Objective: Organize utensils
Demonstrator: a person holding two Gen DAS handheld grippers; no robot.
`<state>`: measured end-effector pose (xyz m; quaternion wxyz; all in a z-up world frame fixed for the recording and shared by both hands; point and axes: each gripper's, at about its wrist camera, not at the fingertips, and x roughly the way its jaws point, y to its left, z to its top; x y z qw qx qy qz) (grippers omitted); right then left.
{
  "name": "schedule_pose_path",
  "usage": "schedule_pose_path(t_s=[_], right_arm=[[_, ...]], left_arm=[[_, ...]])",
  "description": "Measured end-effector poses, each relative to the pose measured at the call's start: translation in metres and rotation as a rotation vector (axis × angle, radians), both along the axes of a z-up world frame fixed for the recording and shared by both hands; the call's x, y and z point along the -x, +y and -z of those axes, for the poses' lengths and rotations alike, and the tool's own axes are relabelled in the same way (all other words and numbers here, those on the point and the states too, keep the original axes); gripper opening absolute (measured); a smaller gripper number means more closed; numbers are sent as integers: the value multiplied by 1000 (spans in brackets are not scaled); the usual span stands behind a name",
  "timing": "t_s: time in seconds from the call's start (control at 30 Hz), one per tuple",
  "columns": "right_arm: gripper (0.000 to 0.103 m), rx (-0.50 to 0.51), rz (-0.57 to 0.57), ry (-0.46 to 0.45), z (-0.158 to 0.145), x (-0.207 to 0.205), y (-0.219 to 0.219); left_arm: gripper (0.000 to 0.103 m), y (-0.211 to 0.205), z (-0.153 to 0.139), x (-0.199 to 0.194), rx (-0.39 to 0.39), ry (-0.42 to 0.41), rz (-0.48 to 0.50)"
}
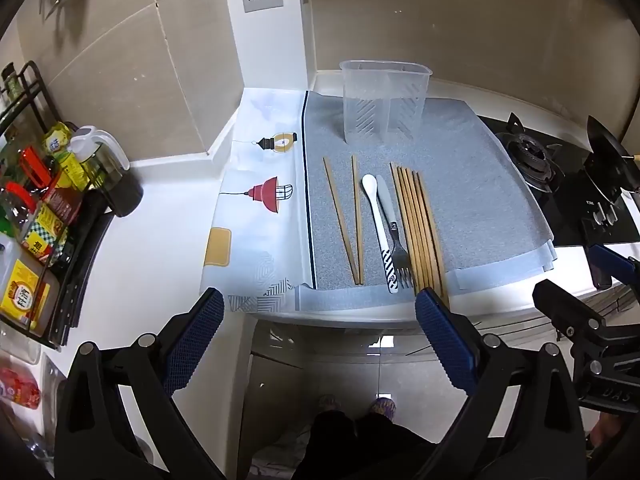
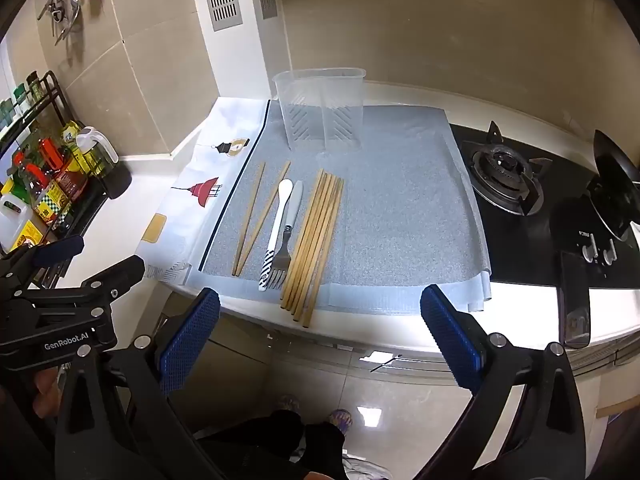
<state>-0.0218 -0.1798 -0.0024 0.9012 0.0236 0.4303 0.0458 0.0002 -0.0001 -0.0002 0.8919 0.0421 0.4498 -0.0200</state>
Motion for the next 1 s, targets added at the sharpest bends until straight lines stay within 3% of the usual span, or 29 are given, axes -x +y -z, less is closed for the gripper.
schedule_pose_path(t_s=[1.0], right_arm=[[98, -12, 2, 0, 3, -9, -6]], left_arm=[[94, -1, 2, -7, -16, -4, -1]])
